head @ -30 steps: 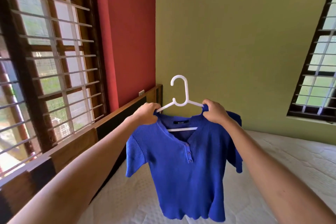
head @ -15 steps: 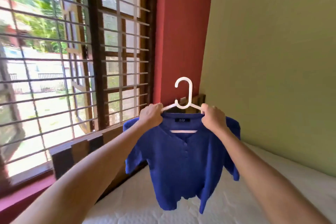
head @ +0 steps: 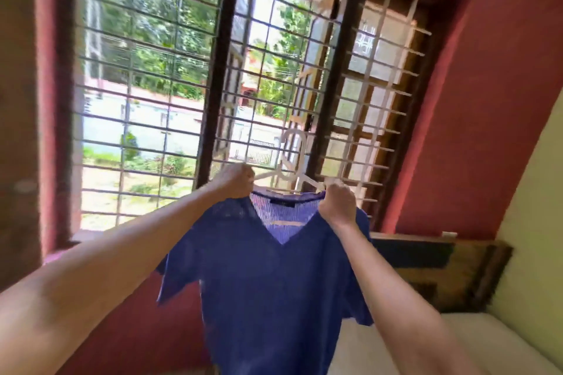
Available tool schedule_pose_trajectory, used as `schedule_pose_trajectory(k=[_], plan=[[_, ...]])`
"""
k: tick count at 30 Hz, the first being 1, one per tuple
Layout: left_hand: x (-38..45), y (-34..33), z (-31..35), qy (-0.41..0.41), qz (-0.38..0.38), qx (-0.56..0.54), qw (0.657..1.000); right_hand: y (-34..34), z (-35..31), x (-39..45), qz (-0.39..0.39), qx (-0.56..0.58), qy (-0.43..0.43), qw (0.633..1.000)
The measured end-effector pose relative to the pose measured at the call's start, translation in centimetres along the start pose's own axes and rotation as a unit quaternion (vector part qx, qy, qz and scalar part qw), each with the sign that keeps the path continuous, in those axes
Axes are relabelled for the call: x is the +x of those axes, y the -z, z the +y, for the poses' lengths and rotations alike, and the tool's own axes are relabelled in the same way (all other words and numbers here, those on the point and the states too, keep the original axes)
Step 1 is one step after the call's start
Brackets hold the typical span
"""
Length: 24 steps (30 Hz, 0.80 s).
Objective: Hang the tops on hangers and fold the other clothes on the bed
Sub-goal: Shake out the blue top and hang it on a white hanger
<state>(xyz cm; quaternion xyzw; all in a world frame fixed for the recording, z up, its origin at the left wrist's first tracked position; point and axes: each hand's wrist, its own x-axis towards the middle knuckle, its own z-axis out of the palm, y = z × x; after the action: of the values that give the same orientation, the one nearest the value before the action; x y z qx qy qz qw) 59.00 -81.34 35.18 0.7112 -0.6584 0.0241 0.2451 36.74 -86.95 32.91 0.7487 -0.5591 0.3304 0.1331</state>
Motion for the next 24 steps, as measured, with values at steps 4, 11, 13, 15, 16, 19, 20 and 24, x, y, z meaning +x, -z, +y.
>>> schedule_pose_trajectory(k=[4, 11, 13, 15, 16, 19, 20, 24], plan=[[-2.1, 5.9, -9.0, 0.167, 0.047, 0.024, 0.985, -3.1, -11.0, 1.8, -0.033, 0.116, 0.089, 0.989], [-10.2, 18.8, -23.4, 0.311, 0.029, -0.070, 0.947, -5.1, -35.8, 0.8, -0.237, 0.343, 0.244, 0.876], [-12.2, 21.6, -26.6, 0.325, 0.080, -0.137, 0.932, -4.2, -42.2, -0.4, -0.337, 0.459, 0.234, 0.788], [-12.9, 24.3, -30.0, 0.373, 0.142, -0.179, 0.899, -3.0, -48.8, -1.7, -0.400, 0.548, 0.231, 0.697], [-13.5, 25.9, -31.5, 0.401, 0.163, -0.192, 0.881, -2.3, -52.4, -2.4, -0.423, 0.568, 0.239, 0.664], [-14.0, 29.3, -35.6, 0.443, 0.134, -0.232, 0.856, -0.7, -59.6, -4.0, -0.458, 0.566, 0.270, 0.630], [-14.3, 30.2, -36.1, 0.445, 0.123, -0.268, 0.846, -0.6, -61.4, -4.3, -0.458, 0.560, 0.272, 0.635], [-15.3, 33.9, -42.1, 0.388, 0.218, -0.454, 0.772, -1.2, -68.7, -3.7, -0.483, 0.599, 0.220, 0.600]])
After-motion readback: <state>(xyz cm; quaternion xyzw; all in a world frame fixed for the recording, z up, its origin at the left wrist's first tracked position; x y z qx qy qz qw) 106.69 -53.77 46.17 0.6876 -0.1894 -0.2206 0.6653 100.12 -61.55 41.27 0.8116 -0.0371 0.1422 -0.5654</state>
